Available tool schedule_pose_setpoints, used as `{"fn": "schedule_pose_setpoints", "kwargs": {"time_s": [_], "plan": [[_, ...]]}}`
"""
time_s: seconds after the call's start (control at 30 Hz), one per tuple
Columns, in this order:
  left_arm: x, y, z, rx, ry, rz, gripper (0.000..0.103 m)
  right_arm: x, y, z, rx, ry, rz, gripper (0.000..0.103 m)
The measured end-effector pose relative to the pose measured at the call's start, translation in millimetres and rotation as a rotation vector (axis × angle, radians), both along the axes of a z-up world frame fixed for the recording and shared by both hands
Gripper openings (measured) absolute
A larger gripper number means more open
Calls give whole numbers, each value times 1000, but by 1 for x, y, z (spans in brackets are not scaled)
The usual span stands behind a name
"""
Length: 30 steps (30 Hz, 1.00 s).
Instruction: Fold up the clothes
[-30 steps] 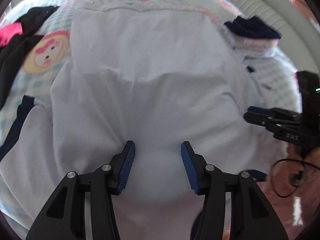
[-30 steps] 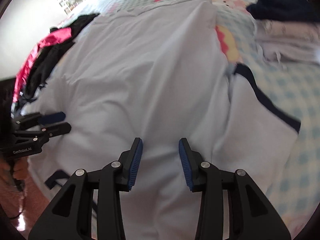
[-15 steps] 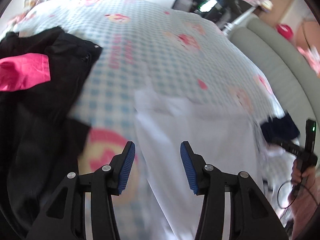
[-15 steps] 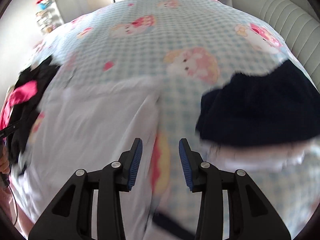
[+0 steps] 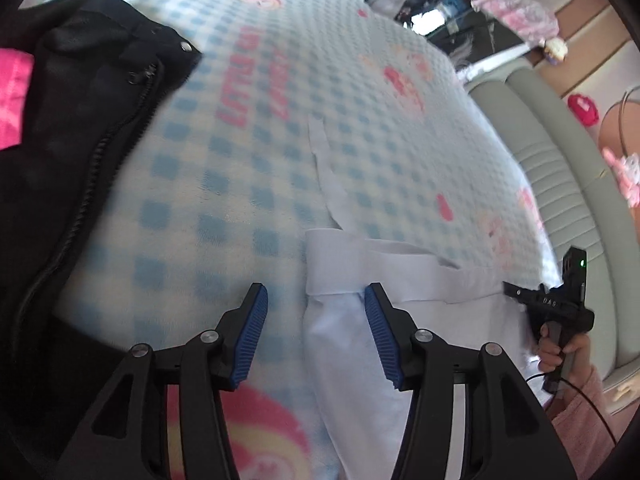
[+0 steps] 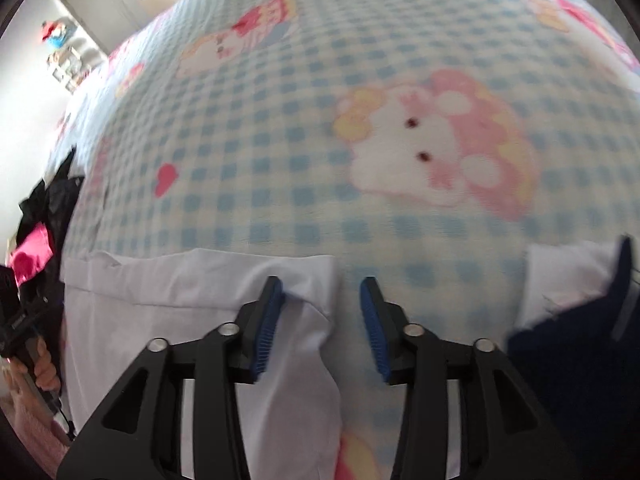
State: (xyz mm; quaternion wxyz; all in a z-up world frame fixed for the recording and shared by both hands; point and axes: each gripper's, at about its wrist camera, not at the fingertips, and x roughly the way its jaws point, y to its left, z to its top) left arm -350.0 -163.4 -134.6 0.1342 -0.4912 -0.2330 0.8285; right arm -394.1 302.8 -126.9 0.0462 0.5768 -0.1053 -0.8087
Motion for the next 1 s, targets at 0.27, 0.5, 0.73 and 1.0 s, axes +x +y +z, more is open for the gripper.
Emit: {"fn": "schedule_pose_setpoints", "kwargs": {"time_s": [0.27,0.5,0.73,1.0], "plan": [[-16,25,18,-173,78,-75,8,7,-11,2,-18,60,75,9],[-32,18,48,-226,176,17,7,14,-5,56,-23,262,24,7],[-62,21,-11,-311,32,43,7,-11,-8,5,102,175,-37,7],[-85,38,5,-461,-53,-27,31,-23,-24,-5,182,92,7,16]]}}
